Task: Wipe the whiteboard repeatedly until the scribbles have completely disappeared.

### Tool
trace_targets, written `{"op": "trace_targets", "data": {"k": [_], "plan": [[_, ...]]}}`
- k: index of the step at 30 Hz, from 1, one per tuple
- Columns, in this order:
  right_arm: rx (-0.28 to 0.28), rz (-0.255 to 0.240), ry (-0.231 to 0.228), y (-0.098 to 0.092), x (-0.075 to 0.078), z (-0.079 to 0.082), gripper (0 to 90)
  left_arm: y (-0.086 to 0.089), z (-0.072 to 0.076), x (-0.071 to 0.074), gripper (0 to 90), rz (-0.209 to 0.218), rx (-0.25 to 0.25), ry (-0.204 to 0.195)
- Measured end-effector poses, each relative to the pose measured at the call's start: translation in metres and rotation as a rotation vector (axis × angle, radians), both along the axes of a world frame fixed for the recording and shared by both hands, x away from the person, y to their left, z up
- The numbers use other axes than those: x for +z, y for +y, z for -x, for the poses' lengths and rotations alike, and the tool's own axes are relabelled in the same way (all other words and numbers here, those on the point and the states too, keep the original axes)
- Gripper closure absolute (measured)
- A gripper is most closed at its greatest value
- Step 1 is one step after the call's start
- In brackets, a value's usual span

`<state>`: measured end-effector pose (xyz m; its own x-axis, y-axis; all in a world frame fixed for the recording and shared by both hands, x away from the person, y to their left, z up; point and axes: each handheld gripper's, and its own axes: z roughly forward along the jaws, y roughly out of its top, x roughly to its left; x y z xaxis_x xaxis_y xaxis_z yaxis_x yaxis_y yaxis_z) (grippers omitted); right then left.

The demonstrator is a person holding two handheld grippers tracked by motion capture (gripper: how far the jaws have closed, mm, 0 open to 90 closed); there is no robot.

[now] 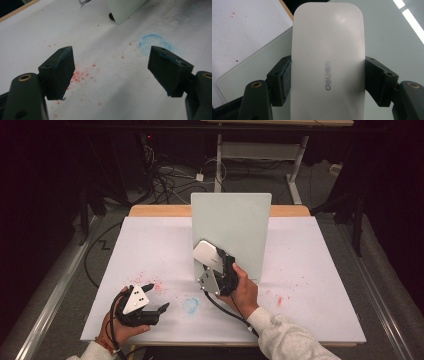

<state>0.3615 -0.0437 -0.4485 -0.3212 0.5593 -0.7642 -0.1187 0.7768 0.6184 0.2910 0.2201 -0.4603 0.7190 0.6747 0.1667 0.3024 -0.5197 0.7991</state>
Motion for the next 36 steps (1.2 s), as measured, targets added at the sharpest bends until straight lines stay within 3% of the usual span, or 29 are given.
{"op": "trace_targets", "data": {"k": [6,12,20,29,32,36], "plan": [[0.013,0.014,-0.011,0.015,0.002,-0.002,31.0,0.000,0.000,0.001,20.9,0.000,-0.005,0.002],[0.011,0.007,0.002,0.017,0.007,-0.002,31.0,0.000,0.000,0.000,20.8,0.001,-0.003,0.004],[-0.016,-0.051,-0.011,0.013,0.023,-0.009,31.0,0.002,0.001,0.000,20.9,0.005,0.001,0.002],[-0.021,-0.002,0.010,0.014,0.006,-0.001,31.1,0.002,0.002,0.000,20.9,0.000,0.002,0.000],[-0.022,0.014,0.012,0.006,0.003,0.000,31.0,0.002,0.001,0.000,20.9,-0.003,0.002,0.001],[-0.047,-0.009,0.016,-0.009,0.007,0.000,31.1,0.001,0.001,0.000,20.8,-0.012,0.002,0.000]]}}
